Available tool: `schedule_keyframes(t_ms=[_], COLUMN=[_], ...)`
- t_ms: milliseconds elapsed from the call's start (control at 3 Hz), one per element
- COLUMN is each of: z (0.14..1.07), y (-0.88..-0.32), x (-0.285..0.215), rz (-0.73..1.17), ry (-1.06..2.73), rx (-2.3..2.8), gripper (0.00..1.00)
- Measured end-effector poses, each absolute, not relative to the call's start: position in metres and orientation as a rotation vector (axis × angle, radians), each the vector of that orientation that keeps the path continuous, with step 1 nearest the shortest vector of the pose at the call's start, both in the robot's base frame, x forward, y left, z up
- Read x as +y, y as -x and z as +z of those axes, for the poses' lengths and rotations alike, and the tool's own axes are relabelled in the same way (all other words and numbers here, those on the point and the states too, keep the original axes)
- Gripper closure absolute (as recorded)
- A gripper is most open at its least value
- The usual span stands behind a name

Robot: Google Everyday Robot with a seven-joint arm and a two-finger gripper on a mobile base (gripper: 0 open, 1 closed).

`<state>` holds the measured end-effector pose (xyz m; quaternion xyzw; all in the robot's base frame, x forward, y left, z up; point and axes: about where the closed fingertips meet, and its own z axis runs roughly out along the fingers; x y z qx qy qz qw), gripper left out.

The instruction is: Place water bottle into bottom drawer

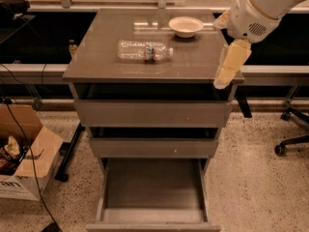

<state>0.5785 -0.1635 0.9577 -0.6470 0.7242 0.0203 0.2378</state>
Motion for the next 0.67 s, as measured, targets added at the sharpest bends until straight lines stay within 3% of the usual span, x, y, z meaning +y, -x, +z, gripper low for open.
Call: schedule_keyframes(t_ms=[333, 667], z=[0.9583, 0.9583], y=[-0.6395, -0.6395], x=[-0.1488, -0.1487], rz=[0.077, 0.076], ry=[1.750, 1.750], rx=[1.909, 1.909], gripper=[0.00, 0.00])
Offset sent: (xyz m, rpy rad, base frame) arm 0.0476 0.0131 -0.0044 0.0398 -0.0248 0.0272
